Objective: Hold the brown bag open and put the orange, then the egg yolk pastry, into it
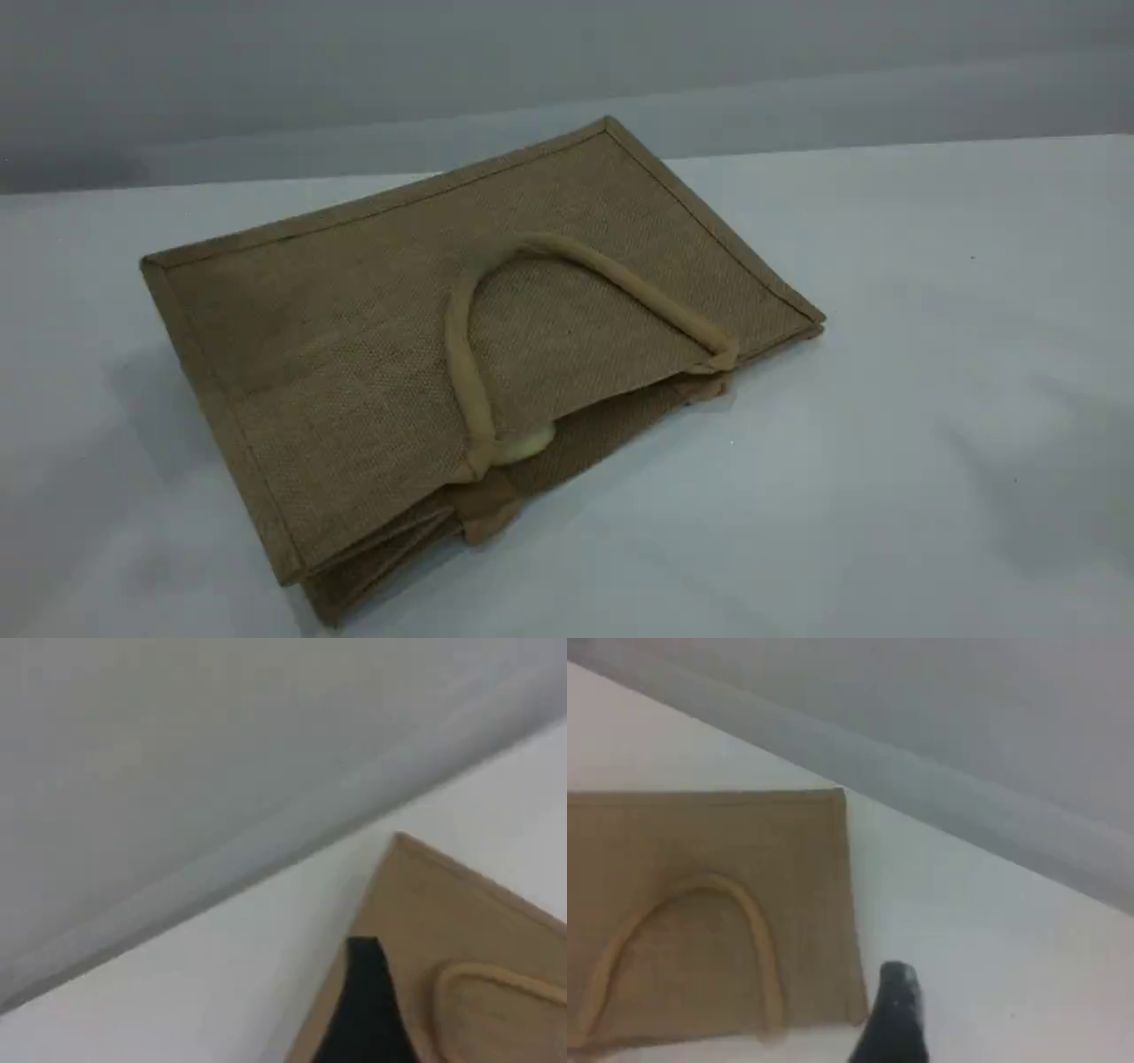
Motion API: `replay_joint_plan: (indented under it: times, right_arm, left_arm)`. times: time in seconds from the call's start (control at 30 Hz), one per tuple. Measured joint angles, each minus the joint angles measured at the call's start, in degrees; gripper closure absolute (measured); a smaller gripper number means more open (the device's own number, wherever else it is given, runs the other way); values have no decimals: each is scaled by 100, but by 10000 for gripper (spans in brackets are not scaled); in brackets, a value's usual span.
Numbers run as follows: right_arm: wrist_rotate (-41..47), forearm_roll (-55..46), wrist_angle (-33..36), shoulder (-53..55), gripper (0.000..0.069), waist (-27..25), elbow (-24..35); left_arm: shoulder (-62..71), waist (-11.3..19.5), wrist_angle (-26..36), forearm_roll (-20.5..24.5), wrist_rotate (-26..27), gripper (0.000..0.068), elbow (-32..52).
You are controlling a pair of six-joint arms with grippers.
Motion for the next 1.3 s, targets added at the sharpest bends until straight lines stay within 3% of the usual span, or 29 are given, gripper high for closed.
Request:
replay_joint_plan:
  times: [0.13, 0.23, 0.7, 1.03, 1.3]
  right_arm:
    - [70, 58, 333, -683, 139, 0, 0]
    - [203, 85, 496, -1208, 139, 0, -3]
    - [427, 41, 1607, -3454, 139, 312, -6]
    - [776, 8, 1568, -4145, 139, 425, 52]
    - [811, -48, 1563, -4979, 139, 595, 1021]
  left_arm:
    - [-484, 0, 6, 468, -620, 199, 46]
    - [-903, -5, 1, 698, -712, 199, 309]
    - [-3840, -5, -12, 673, -810, 199, 3514]
    - [-5683, -5, -12, 673, -805, 199, 4991]
    - [-6796, -5, -12, 666, -799, 199, 5670]
